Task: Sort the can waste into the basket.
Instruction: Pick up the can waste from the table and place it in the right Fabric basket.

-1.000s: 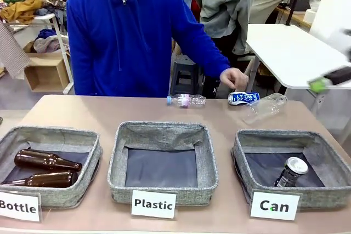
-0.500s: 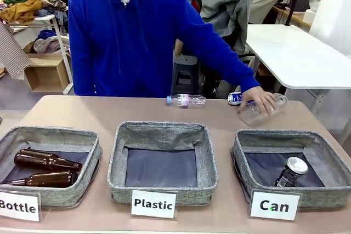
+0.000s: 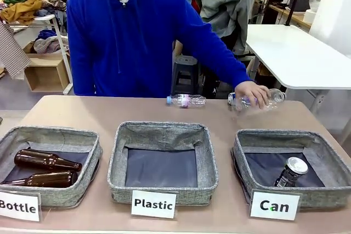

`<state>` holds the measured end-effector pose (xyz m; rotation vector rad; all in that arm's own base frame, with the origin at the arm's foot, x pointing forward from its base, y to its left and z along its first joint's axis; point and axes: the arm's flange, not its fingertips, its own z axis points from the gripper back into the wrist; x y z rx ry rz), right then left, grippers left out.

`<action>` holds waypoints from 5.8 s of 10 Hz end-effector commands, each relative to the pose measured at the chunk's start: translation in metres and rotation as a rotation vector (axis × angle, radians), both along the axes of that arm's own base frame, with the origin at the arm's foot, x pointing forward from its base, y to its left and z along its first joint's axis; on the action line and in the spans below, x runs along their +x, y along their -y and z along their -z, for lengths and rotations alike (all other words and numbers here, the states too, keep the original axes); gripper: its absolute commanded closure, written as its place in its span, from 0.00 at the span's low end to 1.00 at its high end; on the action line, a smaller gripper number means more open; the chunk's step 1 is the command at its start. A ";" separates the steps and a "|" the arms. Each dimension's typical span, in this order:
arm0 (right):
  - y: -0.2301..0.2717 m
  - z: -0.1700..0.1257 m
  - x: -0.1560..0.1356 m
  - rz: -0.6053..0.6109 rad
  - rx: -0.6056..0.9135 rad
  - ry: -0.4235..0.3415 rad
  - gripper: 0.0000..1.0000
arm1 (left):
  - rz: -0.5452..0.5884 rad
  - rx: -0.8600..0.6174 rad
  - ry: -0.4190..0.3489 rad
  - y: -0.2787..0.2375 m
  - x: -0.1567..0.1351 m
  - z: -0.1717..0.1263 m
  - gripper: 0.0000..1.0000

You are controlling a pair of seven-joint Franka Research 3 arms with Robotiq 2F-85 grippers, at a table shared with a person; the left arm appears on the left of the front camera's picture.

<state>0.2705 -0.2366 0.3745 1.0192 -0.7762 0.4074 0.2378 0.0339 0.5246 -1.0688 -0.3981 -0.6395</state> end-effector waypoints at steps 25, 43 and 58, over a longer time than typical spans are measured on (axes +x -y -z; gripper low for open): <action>-0.325 -0.004 0.480 -0.529 -1.353 0.220 0.00 | 0.003 -0.004 -0.010 0.000 -0.002 0.000 0.00; -0.277 0.020 0.492 -0.770 -1.297 0.054 1.00 | 0.003 -0.004 -0.010 0.000 -0.002 0.000 0.00; -0.236 -0.032 0.185 -0.950 -1.022 0.226 0.03 | 0.003 -0.004 -0.010 0.000 -0.002 0.000 0.00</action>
